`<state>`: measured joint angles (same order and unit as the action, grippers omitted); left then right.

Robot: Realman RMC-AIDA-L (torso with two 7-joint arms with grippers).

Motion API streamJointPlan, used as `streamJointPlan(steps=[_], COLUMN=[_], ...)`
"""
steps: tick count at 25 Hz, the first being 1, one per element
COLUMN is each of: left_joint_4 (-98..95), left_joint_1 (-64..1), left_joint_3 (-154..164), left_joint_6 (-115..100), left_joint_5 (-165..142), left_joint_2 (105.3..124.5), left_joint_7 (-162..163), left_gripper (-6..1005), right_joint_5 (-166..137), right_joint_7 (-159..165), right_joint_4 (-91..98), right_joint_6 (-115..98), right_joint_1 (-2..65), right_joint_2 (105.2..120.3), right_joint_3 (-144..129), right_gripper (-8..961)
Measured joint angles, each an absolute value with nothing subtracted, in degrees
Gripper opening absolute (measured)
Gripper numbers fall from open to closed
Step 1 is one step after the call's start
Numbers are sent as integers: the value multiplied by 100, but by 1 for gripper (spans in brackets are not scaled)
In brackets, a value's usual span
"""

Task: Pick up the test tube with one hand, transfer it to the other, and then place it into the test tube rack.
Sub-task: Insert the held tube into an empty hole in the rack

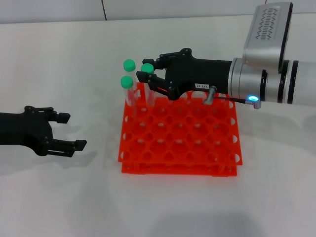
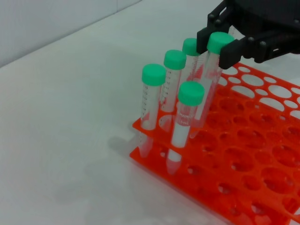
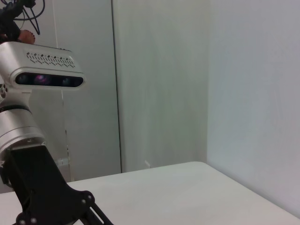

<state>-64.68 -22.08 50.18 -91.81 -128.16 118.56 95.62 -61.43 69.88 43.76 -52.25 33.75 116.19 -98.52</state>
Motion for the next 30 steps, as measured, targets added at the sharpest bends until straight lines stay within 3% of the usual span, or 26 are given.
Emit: streamJointPlan(steps=[14, 19, 27, 30], left_joint_4=[-6338, -6363, -6593, -6819], left_joint_1=[-2269, -2267, -2234, -2215], left_joint_3=[4999, 4980, 4953, 4851], left_joint_6=[-9174, -9184, -9274, -9448], left_joint_5=[-12822, -12783, -12697, -12681], left_joint_2=[11830, 11812, 11754, 11754], left_joint_7=[9539, 9537, 9541, 9563], left_gripper=[875, 875, 875, 875], right_joint_5=[-6171, -6174, -6514, -7188], right_joint_7=[6939, 6946, 7298, 7856], right_joint_4=[4406, 4562, 5689, 5866], right_joint_6=[-5471, -5641, -5756, -6067], right_joint_1=[3372, 3222, 2178, 1997], right_joint_2=[11588, 11548, 11448, 11423], right_joint_3=[-9850, -9780, -9344, -8975], right_gripper=[283, 410, 634, 629])
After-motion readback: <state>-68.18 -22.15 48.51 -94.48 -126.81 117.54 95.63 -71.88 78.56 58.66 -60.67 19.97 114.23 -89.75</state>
